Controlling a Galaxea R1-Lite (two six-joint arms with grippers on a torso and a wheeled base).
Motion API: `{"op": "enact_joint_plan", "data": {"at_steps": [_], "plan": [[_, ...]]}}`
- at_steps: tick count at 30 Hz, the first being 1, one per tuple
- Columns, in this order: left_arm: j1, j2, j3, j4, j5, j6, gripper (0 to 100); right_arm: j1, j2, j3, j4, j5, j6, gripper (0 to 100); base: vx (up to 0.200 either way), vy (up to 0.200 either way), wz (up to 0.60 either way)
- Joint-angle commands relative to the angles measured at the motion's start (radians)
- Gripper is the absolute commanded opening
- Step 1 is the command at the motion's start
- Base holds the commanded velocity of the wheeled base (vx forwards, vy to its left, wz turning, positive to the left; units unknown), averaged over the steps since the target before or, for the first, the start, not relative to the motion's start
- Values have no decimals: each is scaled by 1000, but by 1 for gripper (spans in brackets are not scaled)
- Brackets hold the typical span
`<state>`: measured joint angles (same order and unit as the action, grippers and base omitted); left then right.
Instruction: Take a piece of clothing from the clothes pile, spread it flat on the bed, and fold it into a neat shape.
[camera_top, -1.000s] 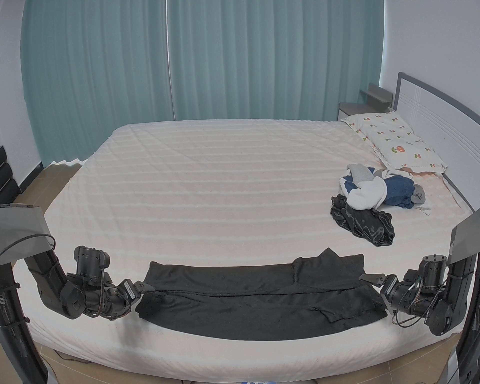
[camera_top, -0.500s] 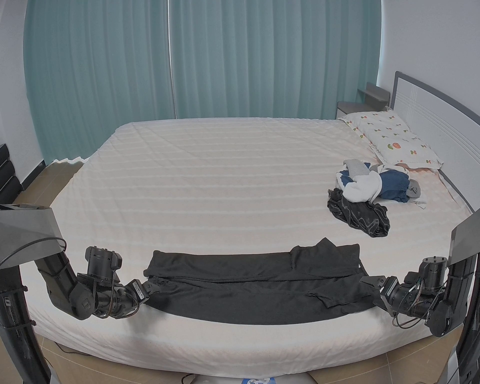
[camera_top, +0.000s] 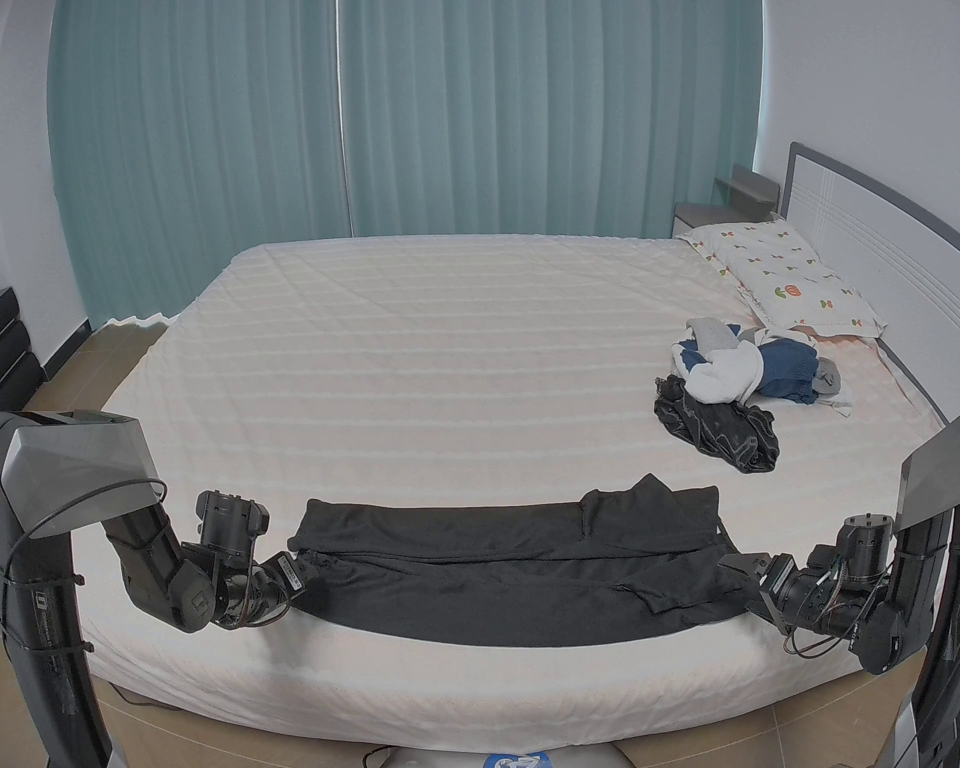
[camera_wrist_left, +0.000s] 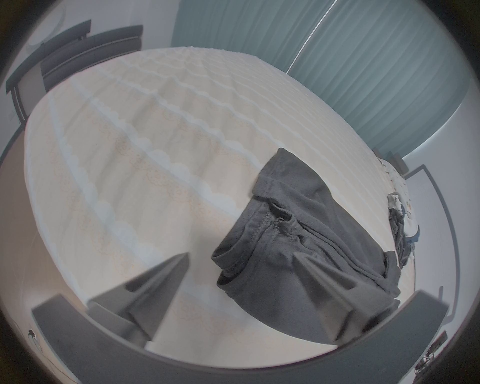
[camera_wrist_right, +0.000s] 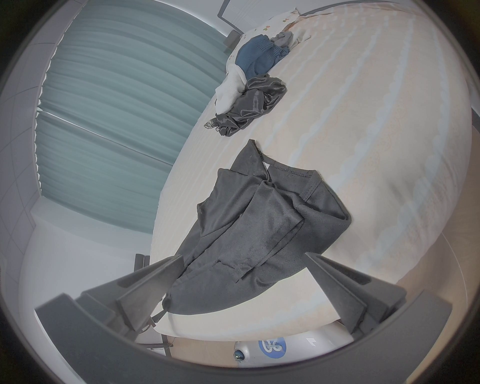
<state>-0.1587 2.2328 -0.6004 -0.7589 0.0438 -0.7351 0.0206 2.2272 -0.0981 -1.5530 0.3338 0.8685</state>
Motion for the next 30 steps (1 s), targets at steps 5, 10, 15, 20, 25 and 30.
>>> {"op": "enact_joint_plan", "data": {"at_steps": [5,10,15,20,25,30], "plan": [[-8,21,16,4,44,-4,0,1,8,3,-12,-1,0,100,0,0,0],[-1,10,60,6,45,-3,0,1,8,6,-12,-2,-2,100,0,0,0],[1,-25,91,10,50,-1,0,1,6,11,-12,-2,-2,100,0,0,0],[1,-28,114,13,51,5,0,1,5,14,-12,-2,-2,100,0,0,0],[7,-35,125,49,51,19,0,1,5,15,-12,-2,-2,100,0,0,0],[18,-51,117,101,51,28,0,1,6,15,-12,-2,-3,100,0,0,0]]}}
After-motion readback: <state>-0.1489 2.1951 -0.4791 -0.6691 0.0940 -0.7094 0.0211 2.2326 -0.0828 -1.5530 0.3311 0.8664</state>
